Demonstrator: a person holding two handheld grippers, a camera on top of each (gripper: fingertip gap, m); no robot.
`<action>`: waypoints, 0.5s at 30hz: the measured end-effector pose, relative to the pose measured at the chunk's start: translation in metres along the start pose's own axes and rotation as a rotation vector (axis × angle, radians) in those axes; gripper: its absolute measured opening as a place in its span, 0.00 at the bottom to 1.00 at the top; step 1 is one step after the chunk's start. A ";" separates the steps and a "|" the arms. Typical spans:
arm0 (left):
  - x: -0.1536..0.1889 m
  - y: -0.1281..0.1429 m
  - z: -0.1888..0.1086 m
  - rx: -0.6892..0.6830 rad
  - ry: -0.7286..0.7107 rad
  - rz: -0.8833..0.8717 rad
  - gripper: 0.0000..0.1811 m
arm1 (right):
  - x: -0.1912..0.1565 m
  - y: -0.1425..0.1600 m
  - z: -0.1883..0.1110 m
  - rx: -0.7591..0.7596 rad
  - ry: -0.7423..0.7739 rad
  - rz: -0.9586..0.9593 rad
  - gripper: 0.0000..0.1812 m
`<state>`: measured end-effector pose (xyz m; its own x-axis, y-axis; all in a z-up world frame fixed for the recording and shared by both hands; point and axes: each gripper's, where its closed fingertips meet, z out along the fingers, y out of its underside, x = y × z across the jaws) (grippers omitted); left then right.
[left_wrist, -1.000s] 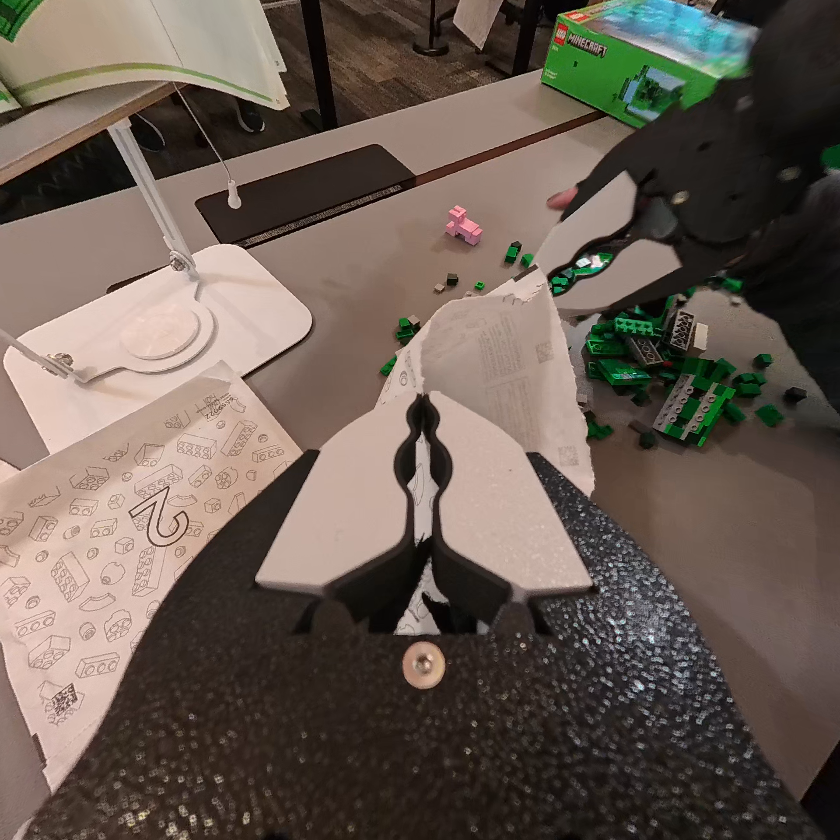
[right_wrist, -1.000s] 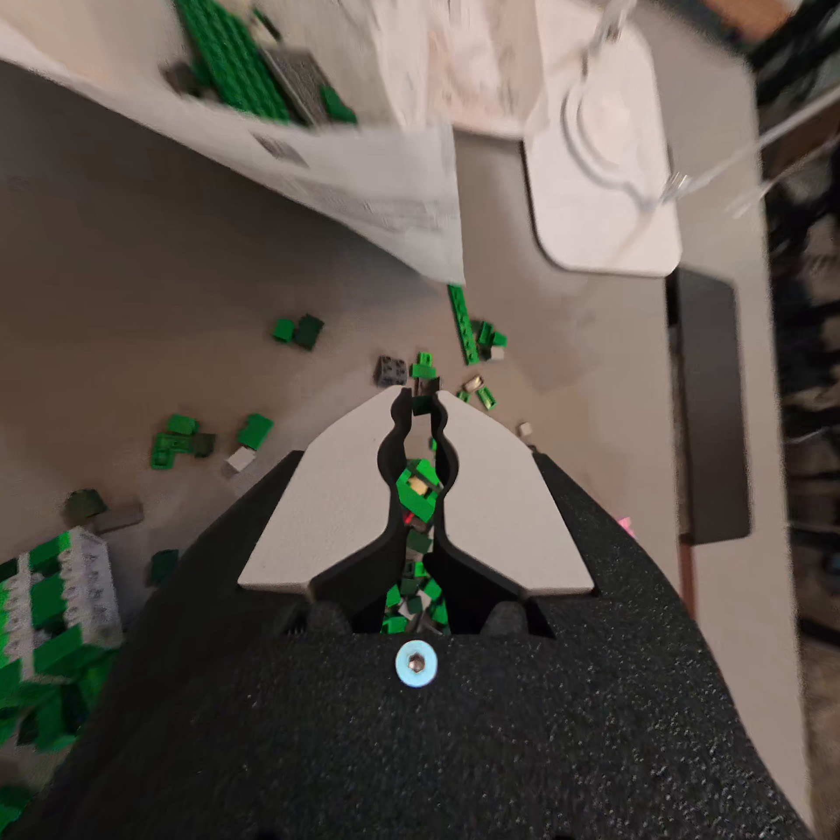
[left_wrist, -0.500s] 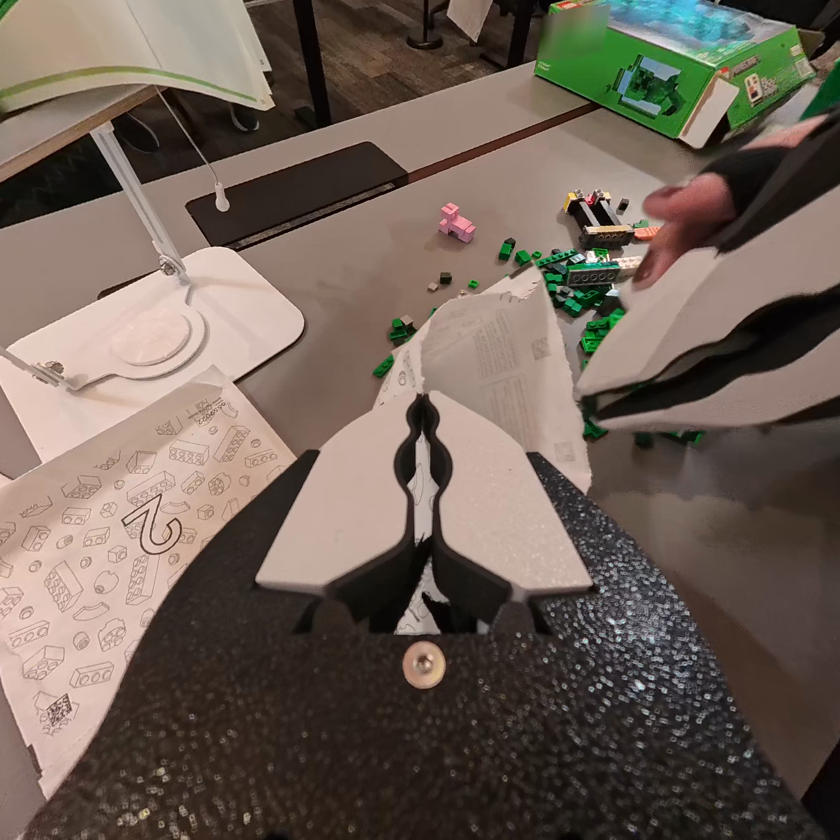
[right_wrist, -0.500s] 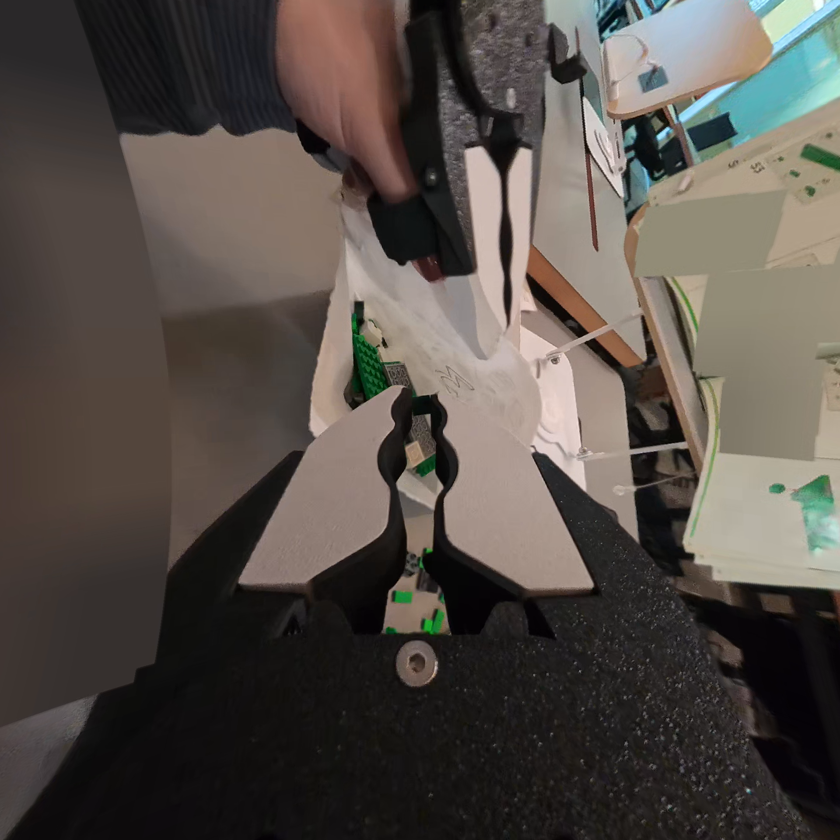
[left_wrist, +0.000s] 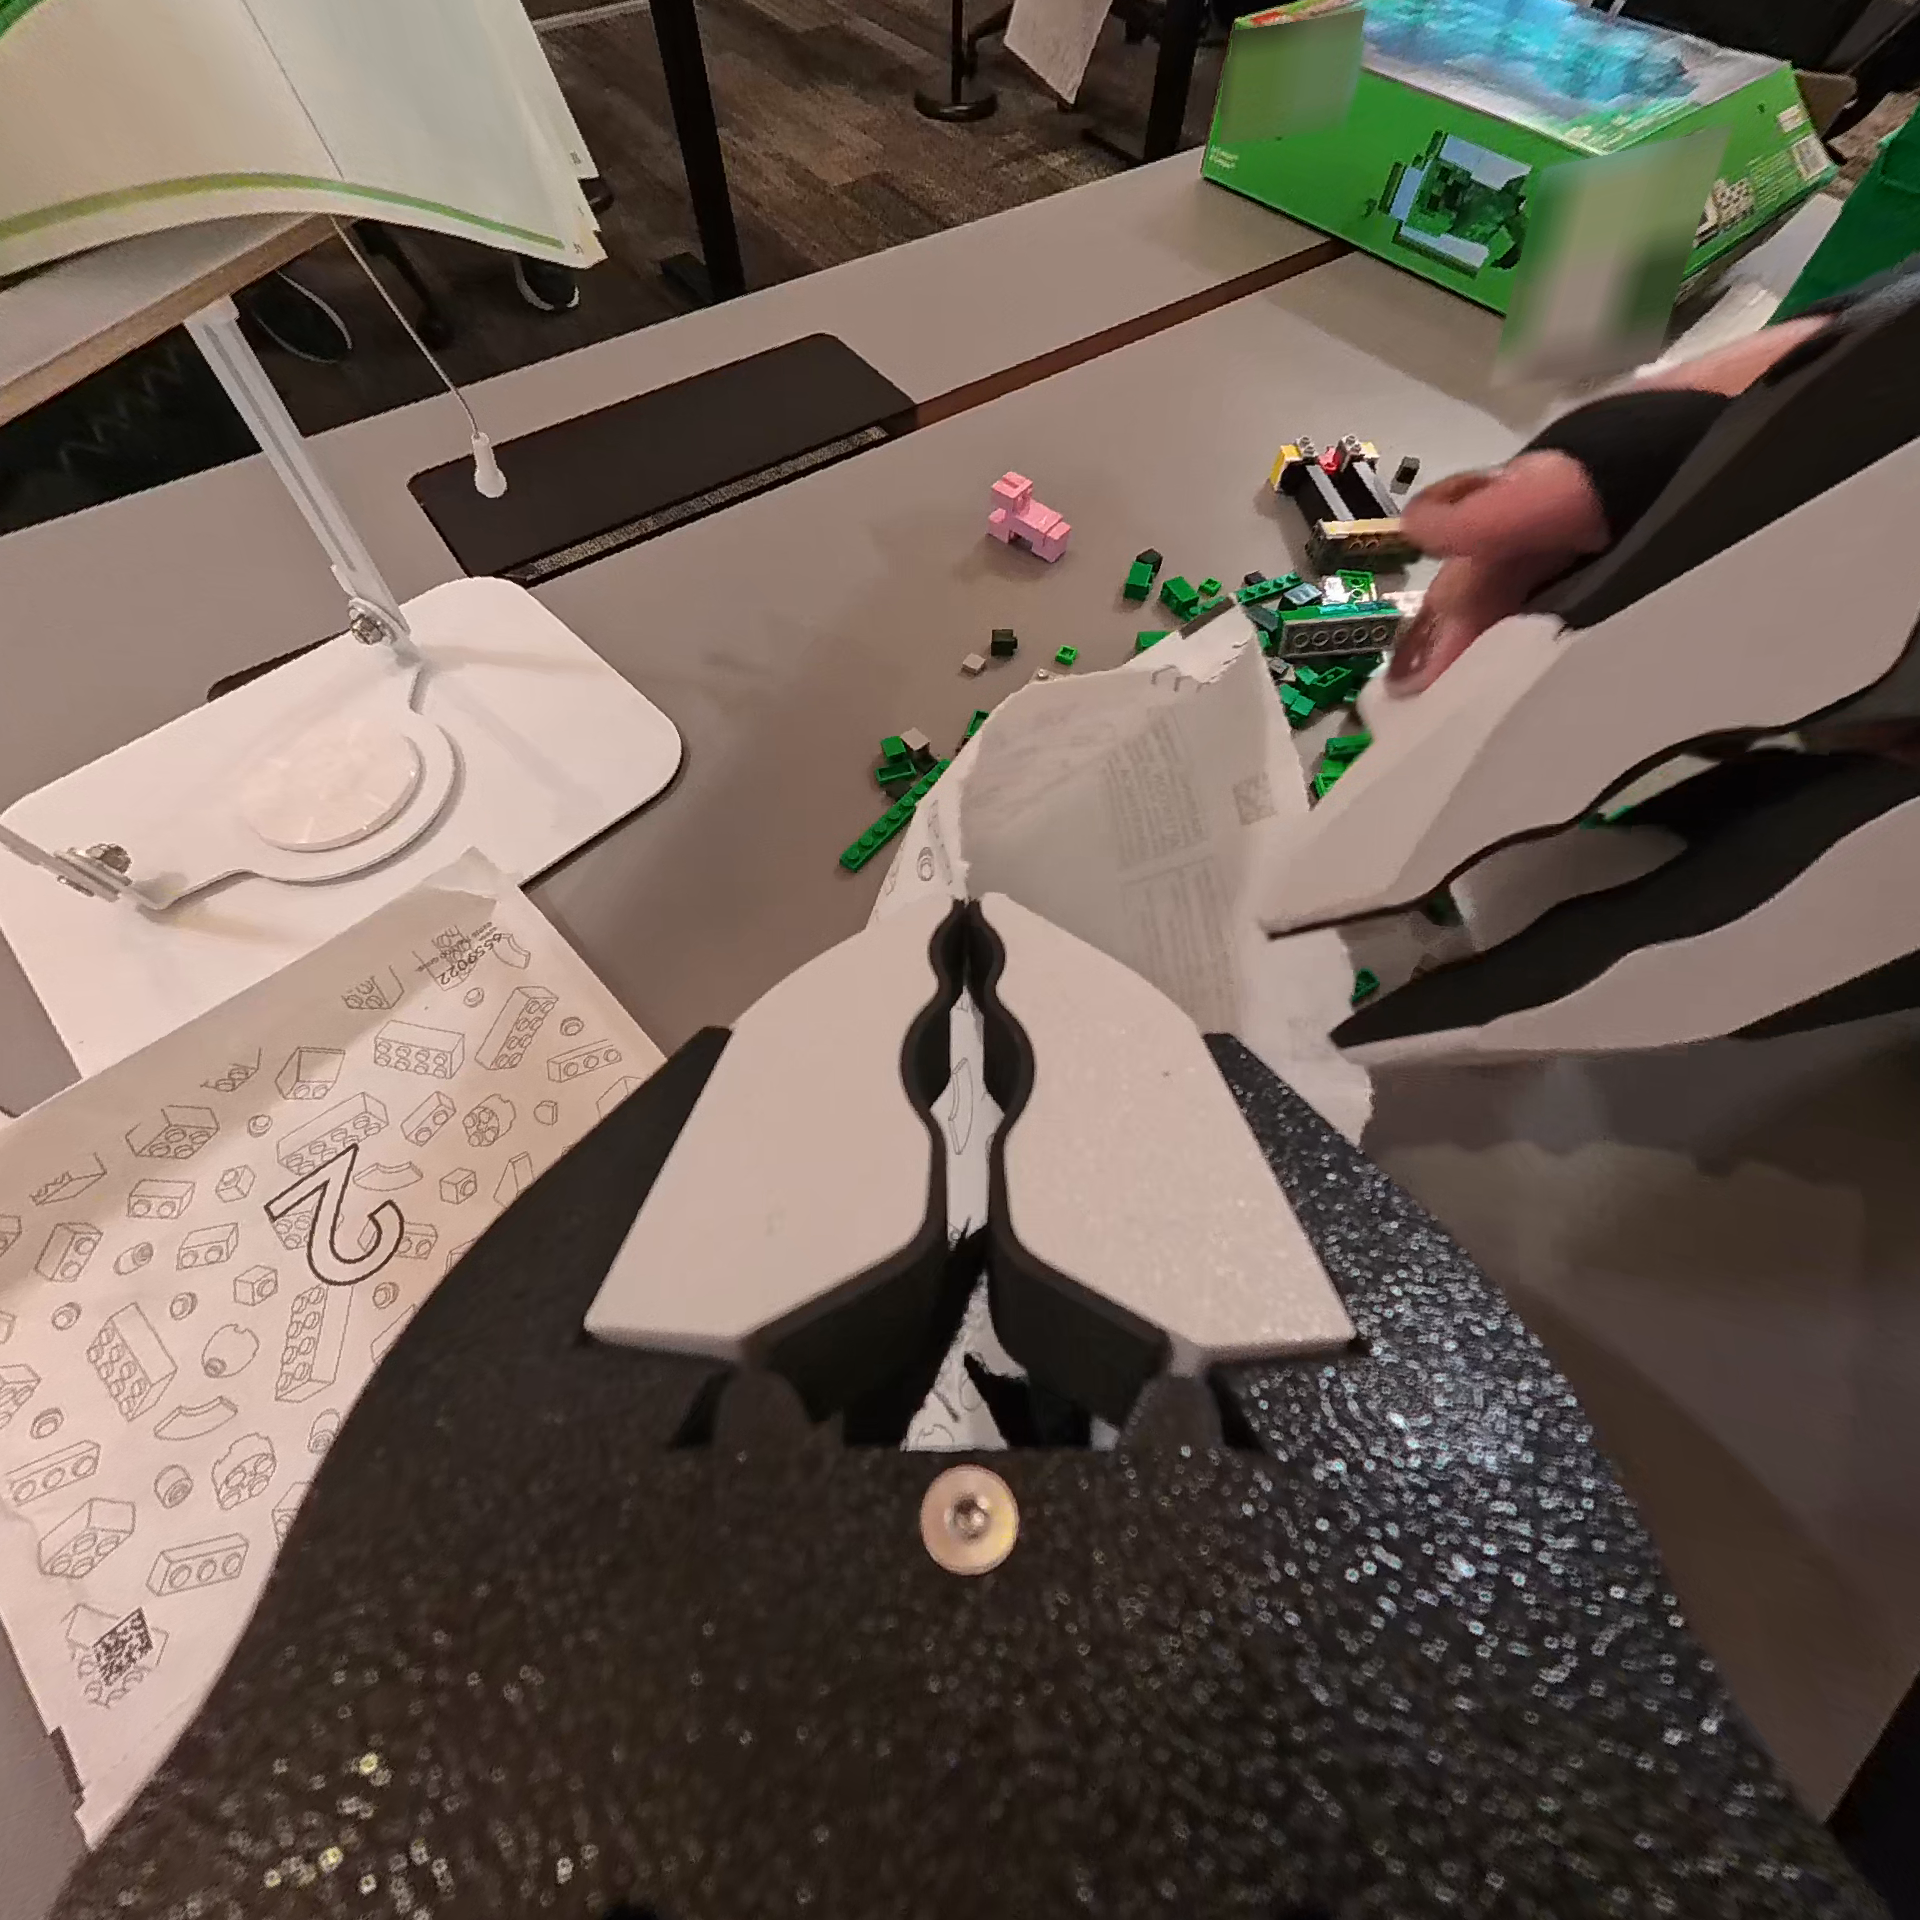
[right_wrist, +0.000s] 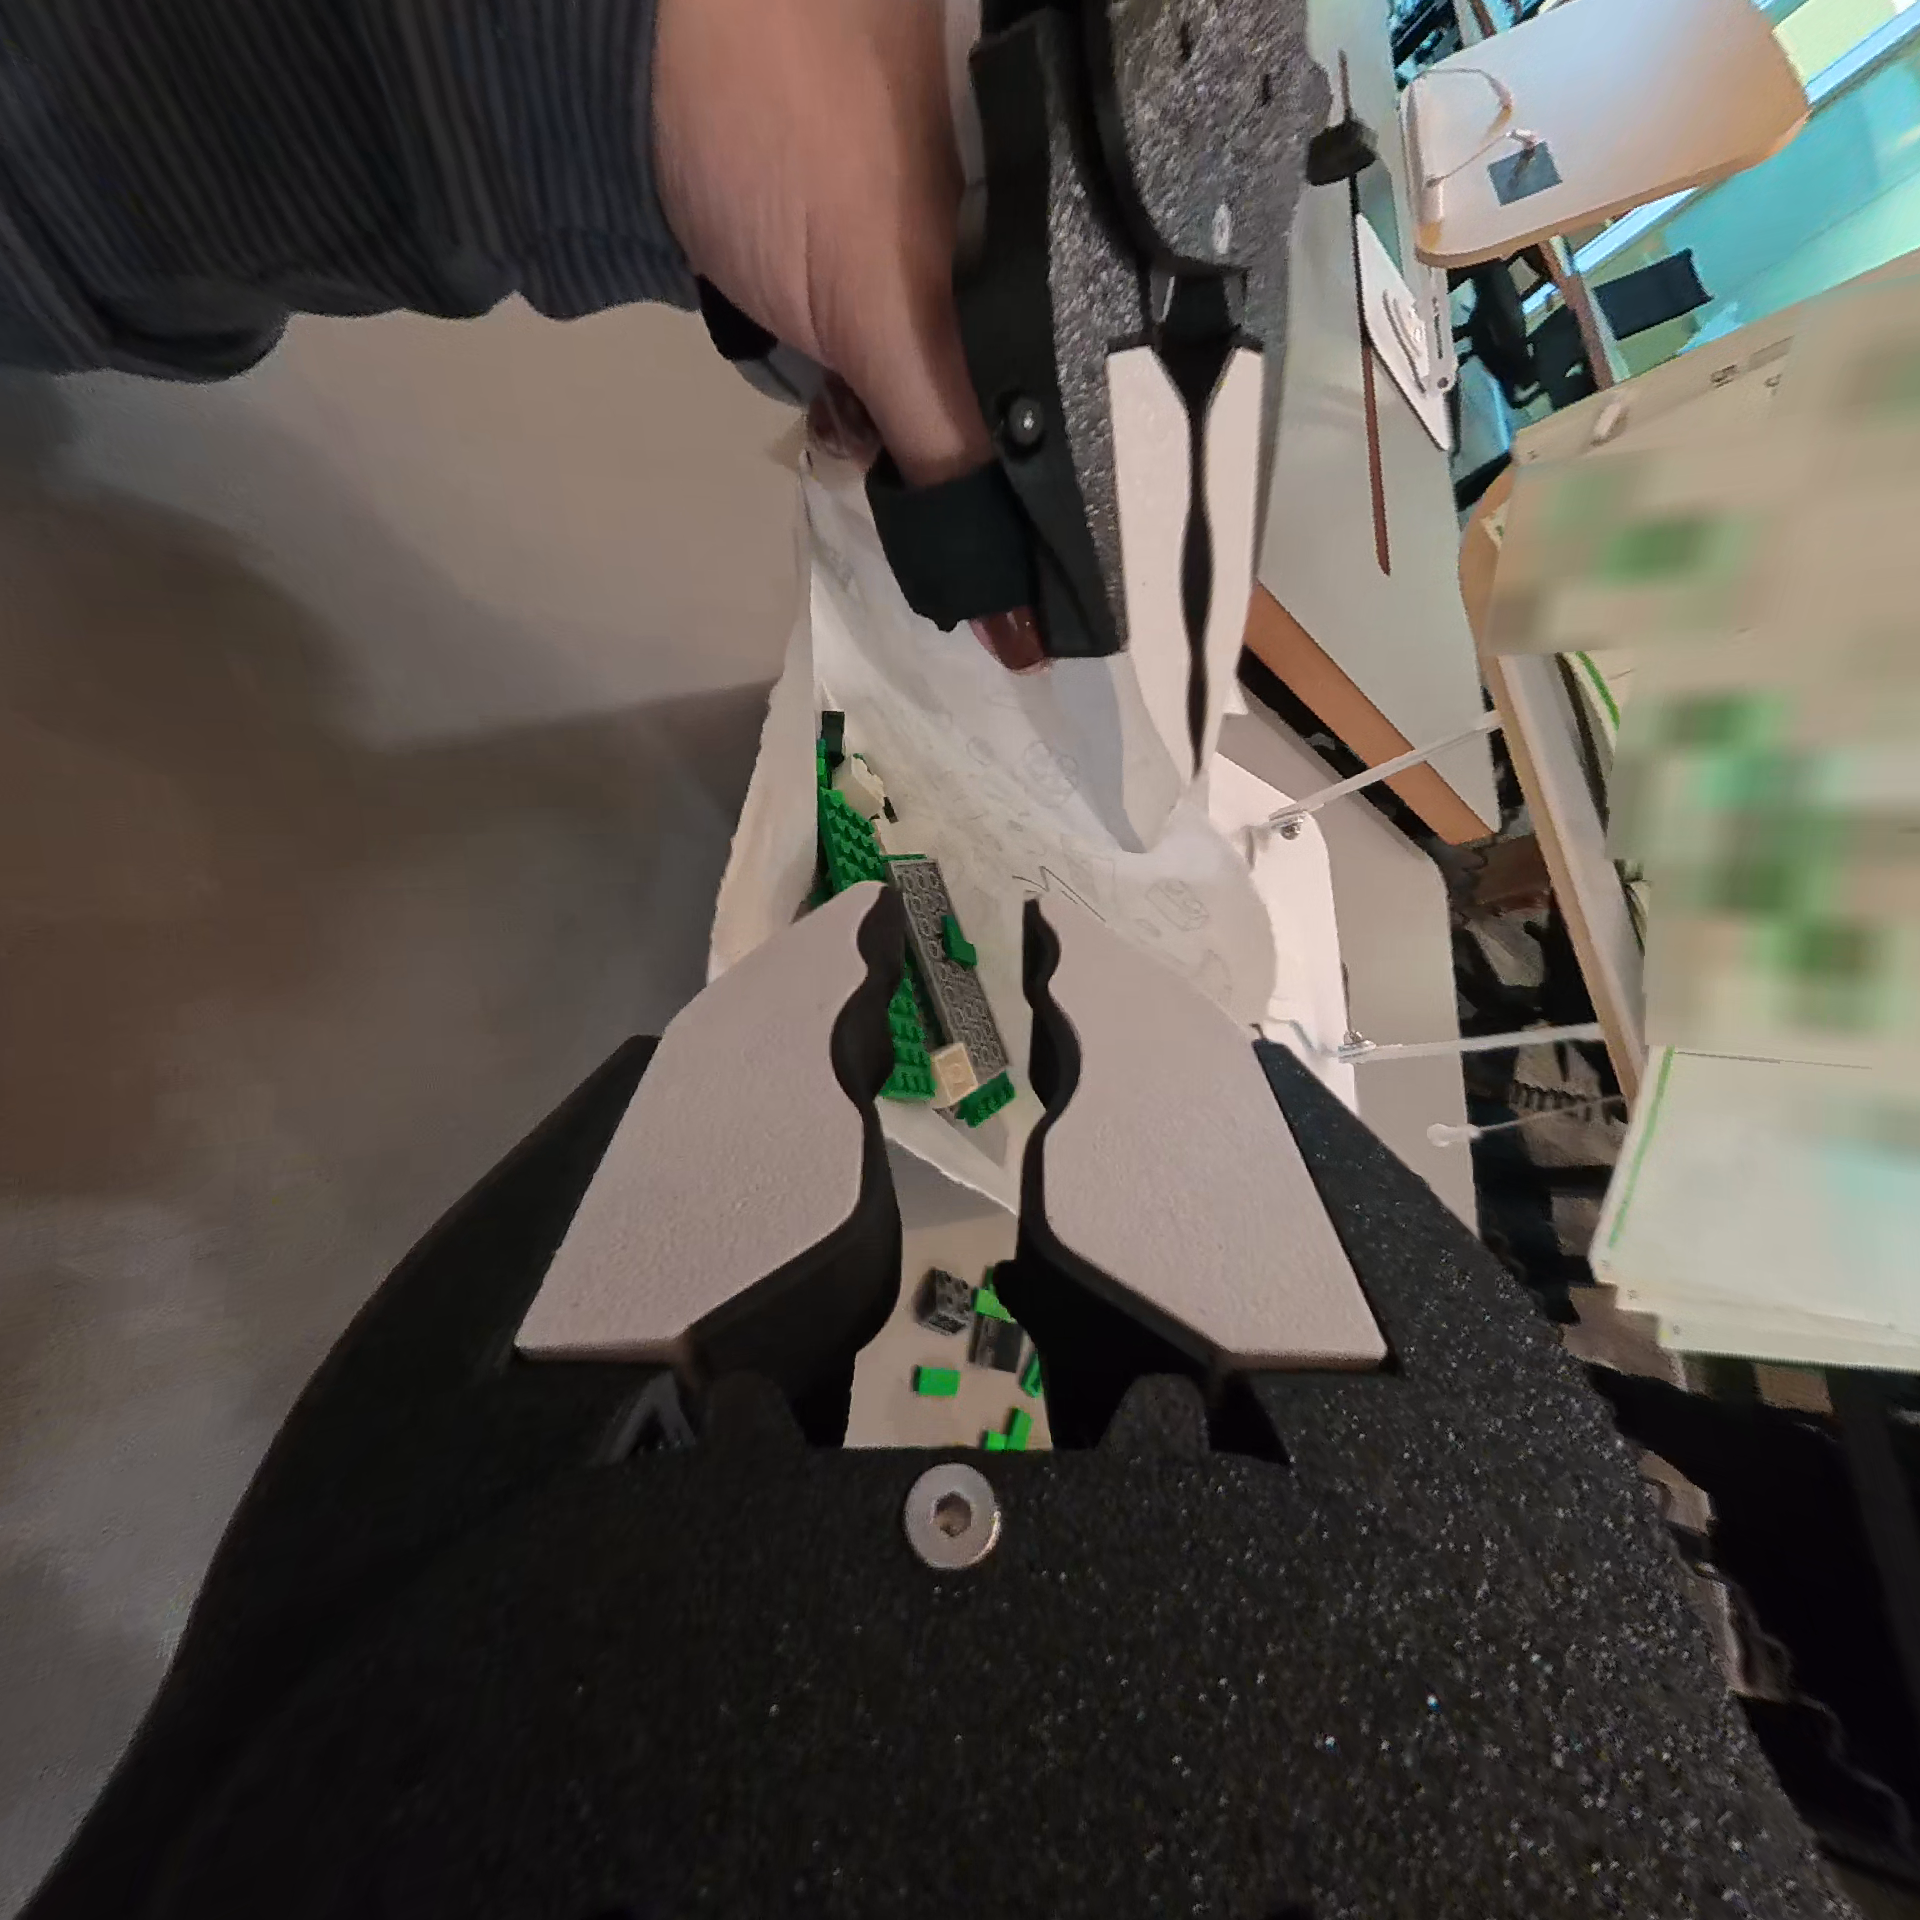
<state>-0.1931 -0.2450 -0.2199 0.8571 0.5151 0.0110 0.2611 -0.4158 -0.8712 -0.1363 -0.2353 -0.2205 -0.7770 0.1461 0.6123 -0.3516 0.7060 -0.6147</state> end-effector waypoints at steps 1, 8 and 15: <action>0.000 0.000 0.000 0.000 -0.001 0.000 0.00 | 0.003 0.000 -0.004 0.001 0.011 -0.002 0.12; -0.004 0.000 -0.002 0.005 -0.017 -0.007 0.00 | 0.030 0.023 -0.061 -0.050 0.059 0.075 0.11; -0.014 0.002 -0.004 0.004 -0.055 -0.016 0.00 | 0.014 0.109 -0.079 -0.241 -0.131 0.373 0.11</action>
<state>-0.2024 -0.2560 -0.2198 0.8273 0.5617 -0.0017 0.2729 -0.4046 -0.8728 -0.1441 -0.1014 -0.2392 -0.8925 0.3424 0.2936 0.0836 0.7652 -0.6383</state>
